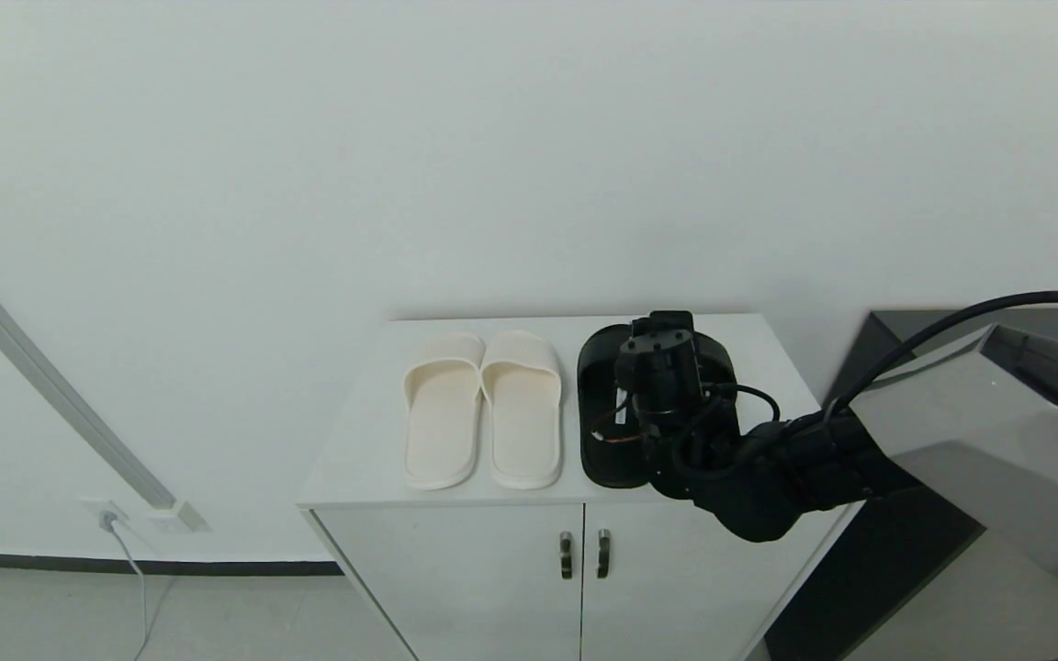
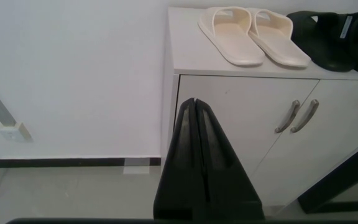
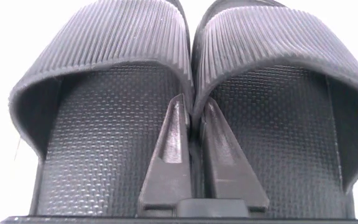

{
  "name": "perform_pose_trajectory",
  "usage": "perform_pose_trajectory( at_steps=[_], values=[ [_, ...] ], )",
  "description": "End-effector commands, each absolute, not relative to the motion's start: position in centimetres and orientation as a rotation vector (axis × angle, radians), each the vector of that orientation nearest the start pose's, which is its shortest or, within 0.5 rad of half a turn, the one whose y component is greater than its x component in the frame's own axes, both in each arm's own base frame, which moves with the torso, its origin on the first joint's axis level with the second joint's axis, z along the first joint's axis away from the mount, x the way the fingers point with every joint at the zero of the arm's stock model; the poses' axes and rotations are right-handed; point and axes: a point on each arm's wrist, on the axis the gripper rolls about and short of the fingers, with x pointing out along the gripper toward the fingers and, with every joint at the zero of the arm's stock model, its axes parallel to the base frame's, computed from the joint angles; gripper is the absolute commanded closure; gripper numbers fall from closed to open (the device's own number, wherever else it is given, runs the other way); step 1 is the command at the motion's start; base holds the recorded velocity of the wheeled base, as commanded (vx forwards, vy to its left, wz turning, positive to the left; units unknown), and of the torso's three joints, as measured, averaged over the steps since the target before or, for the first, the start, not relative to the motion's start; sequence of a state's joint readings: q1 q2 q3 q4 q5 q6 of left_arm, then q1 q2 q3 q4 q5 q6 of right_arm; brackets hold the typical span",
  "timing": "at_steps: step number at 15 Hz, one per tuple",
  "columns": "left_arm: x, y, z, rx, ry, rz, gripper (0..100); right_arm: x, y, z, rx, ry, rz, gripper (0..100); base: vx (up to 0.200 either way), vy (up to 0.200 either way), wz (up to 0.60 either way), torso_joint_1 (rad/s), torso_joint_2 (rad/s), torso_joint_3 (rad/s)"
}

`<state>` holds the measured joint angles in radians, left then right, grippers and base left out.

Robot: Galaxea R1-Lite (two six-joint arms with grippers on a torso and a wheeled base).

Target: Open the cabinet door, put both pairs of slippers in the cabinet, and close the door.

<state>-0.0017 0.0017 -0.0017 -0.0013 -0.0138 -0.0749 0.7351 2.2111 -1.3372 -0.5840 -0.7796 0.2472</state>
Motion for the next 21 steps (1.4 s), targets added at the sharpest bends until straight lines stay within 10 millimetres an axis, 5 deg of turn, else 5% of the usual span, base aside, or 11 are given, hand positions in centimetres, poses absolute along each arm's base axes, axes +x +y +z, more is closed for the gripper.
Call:
perform_pose_trajectory(
  at_steps=[1, 7, 12, 16, 21],
  values=[
    [-2.3, 0.0, 7.6, -0.075, 0.001, -0.015, 100, 33.6, 28.3, 13.9, 0.059, 0.183, -0.065, 100, 0.0, 0.0, 0.0, 0.0, 0.0, 0.0],
    [-2.3, 0.0, 7.6, -0.075, 0.001, -0.015, 100, 31.3, 26.6, 17.0, 0.069, 0.163, -0.005, 100, 0.0, 0.0, 0.0, 0.0, 0.0, 0.0],
    [-2.3, 0.0, 7.6, -0.075, 0.001, -0.015, 100, 24.9, 22.6, 18.8, -0.033, 0.212, 0.332, 100, 0.0, 0.0, 0.0, 0.0, 0.0, 0.0],
    [-2.3, 0.0, 7.6, -0.075, 0.001, -0.014, 100, 17.5, 17.2, 21.7, -0.038, 0.157, 0.731, 100, 0.0, 0.0, 0.0, 0.0, 0.0, 0.0],
    [-2.3, 0.0, 7.6, -0.075, 0.001, -0.014, 100, 17.1, 17.1, 20.5, -0.073, 0.247, 0.779, 100, 0.0, 0.0, 0.0, 0.0, 0.0, 0.0]
  ],
)
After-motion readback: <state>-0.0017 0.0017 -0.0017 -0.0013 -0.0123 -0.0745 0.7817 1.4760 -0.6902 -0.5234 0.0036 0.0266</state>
